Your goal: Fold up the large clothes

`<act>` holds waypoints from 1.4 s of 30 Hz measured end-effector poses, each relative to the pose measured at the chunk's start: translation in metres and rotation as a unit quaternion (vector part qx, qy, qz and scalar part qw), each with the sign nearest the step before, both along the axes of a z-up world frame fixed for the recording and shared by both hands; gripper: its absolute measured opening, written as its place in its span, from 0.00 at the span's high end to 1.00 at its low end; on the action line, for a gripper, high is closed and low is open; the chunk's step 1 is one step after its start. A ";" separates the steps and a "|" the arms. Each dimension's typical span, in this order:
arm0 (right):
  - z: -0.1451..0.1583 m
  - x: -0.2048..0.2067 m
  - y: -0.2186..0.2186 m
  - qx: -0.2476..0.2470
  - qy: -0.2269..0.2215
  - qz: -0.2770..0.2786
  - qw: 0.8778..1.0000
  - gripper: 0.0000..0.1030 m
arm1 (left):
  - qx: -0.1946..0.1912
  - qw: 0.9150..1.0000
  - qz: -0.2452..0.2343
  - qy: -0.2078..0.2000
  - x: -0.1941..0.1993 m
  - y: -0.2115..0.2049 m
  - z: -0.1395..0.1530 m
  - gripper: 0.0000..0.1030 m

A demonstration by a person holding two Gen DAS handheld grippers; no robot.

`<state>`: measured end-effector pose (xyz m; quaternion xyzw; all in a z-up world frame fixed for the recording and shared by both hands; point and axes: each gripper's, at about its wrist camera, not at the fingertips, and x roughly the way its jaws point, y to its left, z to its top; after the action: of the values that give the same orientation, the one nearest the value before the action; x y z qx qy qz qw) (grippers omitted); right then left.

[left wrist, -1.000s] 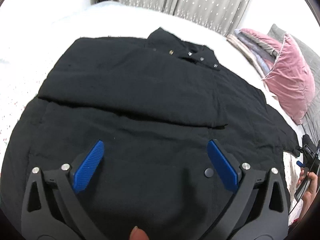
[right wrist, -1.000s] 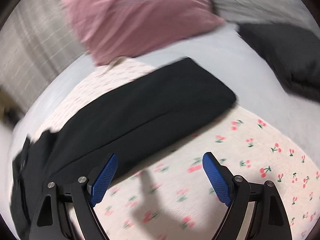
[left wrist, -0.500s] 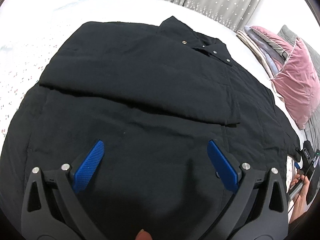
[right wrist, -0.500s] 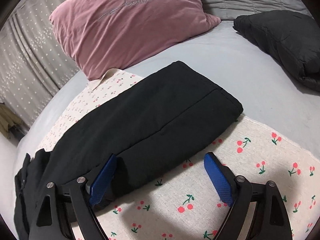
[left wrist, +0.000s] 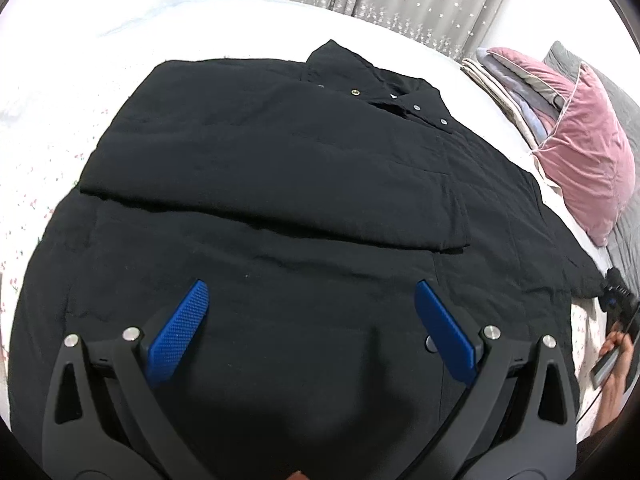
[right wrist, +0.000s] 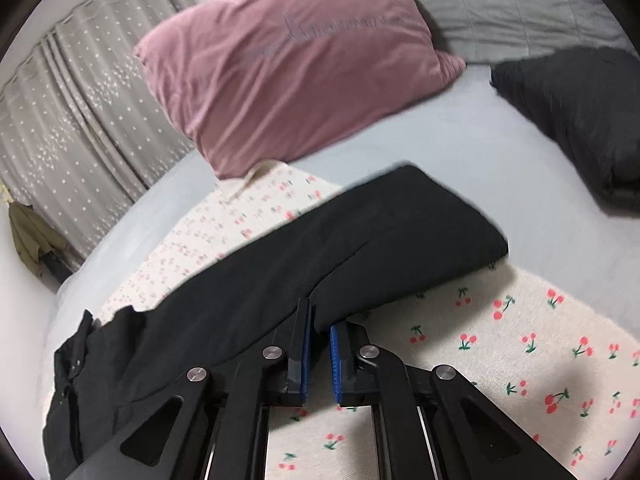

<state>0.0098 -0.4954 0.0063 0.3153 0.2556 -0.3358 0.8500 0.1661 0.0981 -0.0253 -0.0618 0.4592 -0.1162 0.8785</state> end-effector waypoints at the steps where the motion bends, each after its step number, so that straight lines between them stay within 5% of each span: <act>1: 0.007 0.000 0.005 -0.010 -0.003 0.003 1.000 0.93 | -0.001 1.000 -0.002 -0.002 0.000 -0.001 0.001 0.00; 12: 0.093 0.022 0.106 -0.151 -0.020 0.087 0.984 0.94 | -0.045 0.999 0.000 -0.016 0.003 0.009 0.017 0.00; 21: 0.127 0.089 0.237 -0.241 -0.008 0.246 0.939 0.94 | -0.060 0.998 0.004 -0.028 0.004 0.017 0.022 0.00; 30: 0.053 0.153 0.335 -0.173 0.053 0.432 0.883 0.91 | -0.071 0.997 -0.016 -0.037 0.004 0.012 0.020 0.00; 36: -0.009 0.164 0.332 -0.025 0.097 0.483 0.870 0.60 | -0.090 0.993 -0.059 -0.045 -0.001 -0.009 0.026 0.01; 38: -0.008 0.150 0.325 0.014 0.087 0.496 0.864 0.55 | -0.090 0.990 -0.092 -0.050 -0.005 -0.025 0.031 0.00; 40: -0.001 0.130 0.317 0.045 0.071 0.506 0.858 0.38 | -0.063 0.987 -0.130 -0.065 -0.012 -0.049 0.037 0.00; 42: 0.012 0.110 0.304 0.060 0.045 0.510 0.857 0.36 | -0.034 0.983 -0.164 -0.078 -0.017 -0.073 0.041 0.00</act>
<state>0.1195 -0.1917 0.0183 0.1761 0.4386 0.1465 0.8690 0.1491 0.0246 0.0154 -0.0064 0.3890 -0.2783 0.8782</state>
